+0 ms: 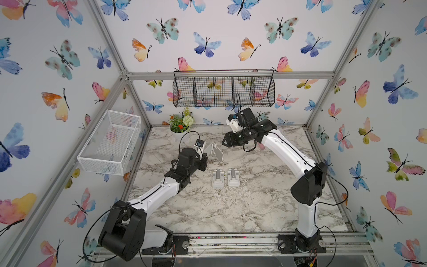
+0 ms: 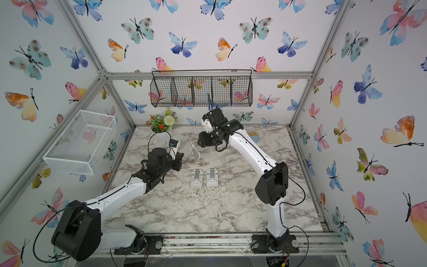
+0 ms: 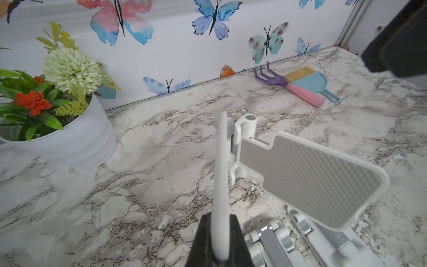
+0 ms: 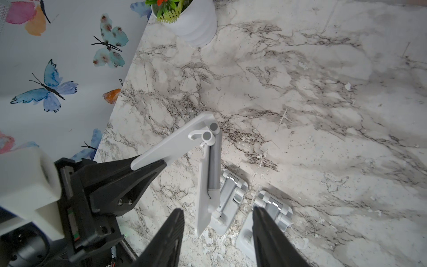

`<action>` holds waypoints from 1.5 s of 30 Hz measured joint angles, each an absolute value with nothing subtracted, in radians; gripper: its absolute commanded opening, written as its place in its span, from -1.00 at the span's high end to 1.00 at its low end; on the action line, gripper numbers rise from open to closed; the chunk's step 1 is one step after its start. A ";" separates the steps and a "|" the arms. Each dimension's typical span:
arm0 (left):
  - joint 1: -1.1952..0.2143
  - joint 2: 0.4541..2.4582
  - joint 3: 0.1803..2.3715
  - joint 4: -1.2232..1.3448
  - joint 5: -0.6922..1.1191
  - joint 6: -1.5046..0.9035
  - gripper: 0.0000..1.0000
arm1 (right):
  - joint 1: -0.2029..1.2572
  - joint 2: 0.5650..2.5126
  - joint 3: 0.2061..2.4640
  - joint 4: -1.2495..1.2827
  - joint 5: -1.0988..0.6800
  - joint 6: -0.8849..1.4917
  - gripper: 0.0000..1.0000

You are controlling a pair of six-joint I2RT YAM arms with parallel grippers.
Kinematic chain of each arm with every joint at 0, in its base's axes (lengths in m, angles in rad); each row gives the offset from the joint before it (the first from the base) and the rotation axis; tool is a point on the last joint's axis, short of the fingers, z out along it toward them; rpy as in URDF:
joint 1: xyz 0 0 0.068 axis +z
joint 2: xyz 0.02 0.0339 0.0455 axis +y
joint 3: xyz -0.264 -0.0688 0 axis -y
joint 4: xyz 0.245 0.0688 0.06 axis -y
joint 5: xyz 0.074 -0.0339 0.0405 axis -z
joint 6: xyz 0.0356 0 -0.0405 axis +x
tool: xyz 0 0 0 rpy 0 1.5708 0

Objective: Open the phone stand

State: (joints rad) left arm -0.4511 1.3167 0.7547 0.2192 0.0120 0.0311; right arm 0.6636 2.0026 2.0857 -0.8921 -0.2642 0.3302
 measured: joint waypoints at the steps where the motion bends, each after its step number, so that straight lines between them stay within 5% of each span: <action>1: -0.451 1.320 0.760 0.219 0.019 0.033 1.00 | 0.667 2.003 2.086 -0.894 -0.261 0.325 0.00; 14: -0.453 1.394 0.861 0.211 0.076 0.047 1.00 | 0.689 2.054 2.109 -0.905 -0.226 0.276 0.07; 30: -0.465 1.419 0.890 0.194 0.073 0.058 1.00 | 0.696 2.078 2.120 -0.909 -0.188 0.254 0.97; 45: -0.419 1.456 0.894 0.239 0.112 0.109 1.00 | 0.702 2.055 2.059 -0.855 -0.183 0.238 0.97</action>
